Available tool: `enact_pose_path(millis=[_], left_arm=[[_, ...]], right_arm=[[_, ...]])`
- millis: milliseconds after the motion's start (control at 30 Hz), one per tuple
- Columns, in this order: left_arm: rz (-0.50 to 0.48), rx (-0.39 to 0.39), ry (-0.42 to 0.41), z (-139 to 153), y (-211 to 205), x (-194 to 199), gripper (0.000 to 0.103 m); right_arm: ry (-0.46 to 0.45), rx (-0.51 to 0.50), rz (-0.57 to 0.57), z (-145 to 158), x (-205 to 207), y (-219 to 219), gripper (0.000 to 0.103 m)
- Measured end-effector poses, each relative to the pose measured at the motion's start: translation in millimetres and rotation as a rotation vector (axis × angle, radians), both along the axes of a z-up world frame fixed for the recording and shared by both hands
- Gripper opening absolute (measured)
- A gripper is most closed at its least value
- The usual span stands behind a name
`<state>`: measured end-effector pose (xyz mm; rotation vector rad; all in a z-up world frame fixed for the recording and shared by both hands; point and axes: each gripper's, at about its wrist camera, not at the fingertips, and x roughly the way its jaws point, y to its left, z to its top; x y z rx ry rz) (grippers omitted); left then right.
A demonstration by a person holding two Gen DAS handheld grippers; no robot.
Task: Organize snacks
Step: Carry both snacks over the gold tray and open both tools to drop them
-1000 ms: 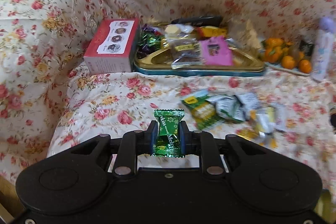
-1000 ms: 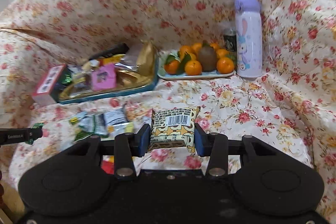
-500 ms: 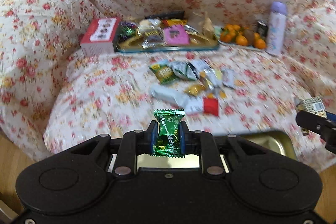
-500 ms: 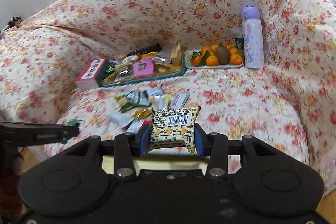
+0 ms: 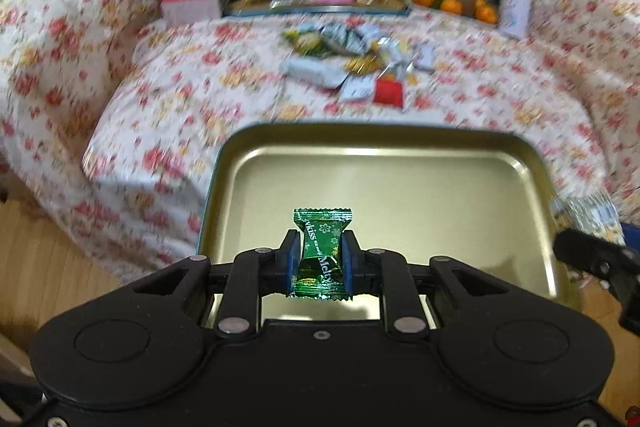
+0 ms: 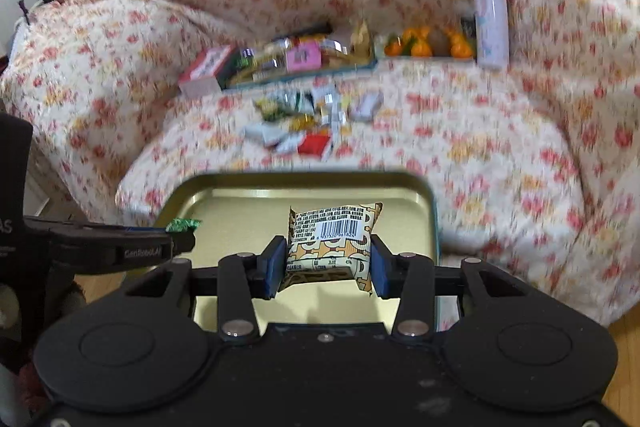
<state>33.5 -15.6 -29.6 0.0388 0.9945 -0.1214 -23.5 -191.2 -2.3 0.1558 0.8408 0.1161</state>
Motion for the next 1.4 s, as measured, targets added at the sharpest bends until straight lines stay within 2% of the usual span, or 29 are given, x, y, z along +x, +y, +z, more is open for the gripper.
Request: enact_pose_path(millis=[200, 267, 333, 600, 1033, 1400], left_arm=[[0.023, 0.014, 0.025, -9.5, 0.6, -8.4, 0.029], [0.037, 0.004, 0.021, -10.1, 2.0, -10.9, 0.03], [0.051, -0.016, 0.029, -9.5, 4.0, -11.3, 0.035], [0.076, -0.008, 0.04, -12.0, 6.9, -13.5, 0.036], [0.056, 0.025, 0.024, -10.7, 1.9, -17.1, 0.036], [0.049, 0.027, 0.033, -12.0, 3.0, -17.5, 0.036]], right_arm=[[0.096, 0.005, -0.009, -24.7, -5.5, 3.9, 0.045], [0.105, 0.004, -0.01, -27.1, -4.5, 4.5, 0.045], [0.108, -0.003, -0.009, -28.6, -5.0, 5.9, 0.046], [0.135, -0.019, -0.012, -33.1, -4.2, 8.9, 0.046], [0.118, -0.065, -0.015, -31.5, -5.1, 12.7, 0.048], [0.116, -0.067, -0.013, -32.1, -5.4, 10.6, 0.054]])
